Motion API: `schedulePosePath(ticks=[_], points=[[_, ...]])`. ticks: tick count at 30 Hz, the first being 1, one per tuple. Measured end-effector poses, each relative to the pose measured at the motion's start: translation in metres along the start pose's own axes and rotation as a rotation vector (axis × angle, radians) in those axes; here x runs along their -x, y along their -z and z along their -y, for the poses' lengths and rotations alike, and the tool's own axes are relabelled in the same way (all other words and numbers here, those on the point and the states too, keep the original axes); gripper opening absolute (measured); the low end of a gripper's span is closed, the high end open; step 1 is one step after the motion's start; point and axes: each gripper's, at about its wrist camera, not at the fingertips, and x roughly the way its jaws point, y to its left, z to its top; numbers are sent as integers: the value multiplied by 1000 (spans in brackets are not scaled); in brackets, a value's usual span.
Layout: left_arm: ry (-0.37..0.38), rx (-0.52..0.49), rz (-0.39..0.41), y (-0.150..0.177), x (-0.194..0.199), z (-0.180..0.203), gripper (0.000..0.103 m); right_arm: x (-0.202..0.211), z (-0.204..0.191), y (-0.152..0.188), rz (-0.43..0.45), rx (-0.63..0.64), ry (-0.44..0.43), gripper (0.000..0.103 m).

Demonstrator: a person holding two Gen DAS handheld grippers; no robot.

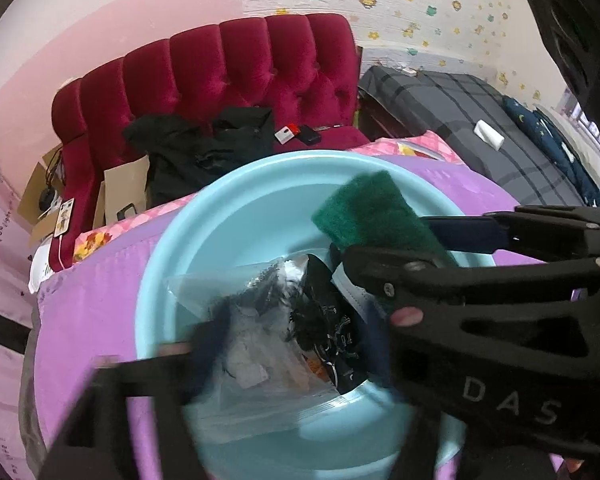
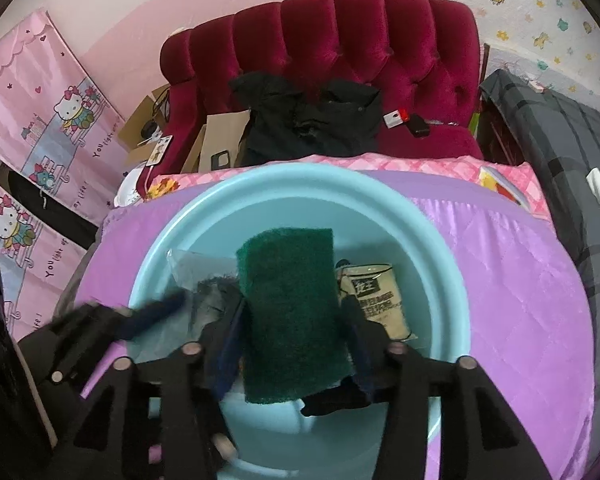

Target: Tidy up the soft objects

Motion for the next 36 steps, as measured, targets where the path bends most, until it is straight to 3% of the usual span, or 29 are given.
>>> schedulePosePath(ticks=[2, 4, 5, 19, 36], points=[[-5, 3, 10, 0, 2, -1, 90, 1, -1, 0, 2, 6, 25, 80], [-38, -3, 14, 0, 3, 0, 103, 3, -1, 1, 3, 6, 47, 99], [-46, -3, 24, 1, 5, 0, 103, 3, -1, 1, 5, 6, 52, 103], [-69, 25, 28, 11, 33, 2, 103, 33, -5, 15, 40, 19, 113, 103], [-123, 73, 77, 40, 112, 16, 103, 113, -31, 62, 103, 34, 119, 103]])
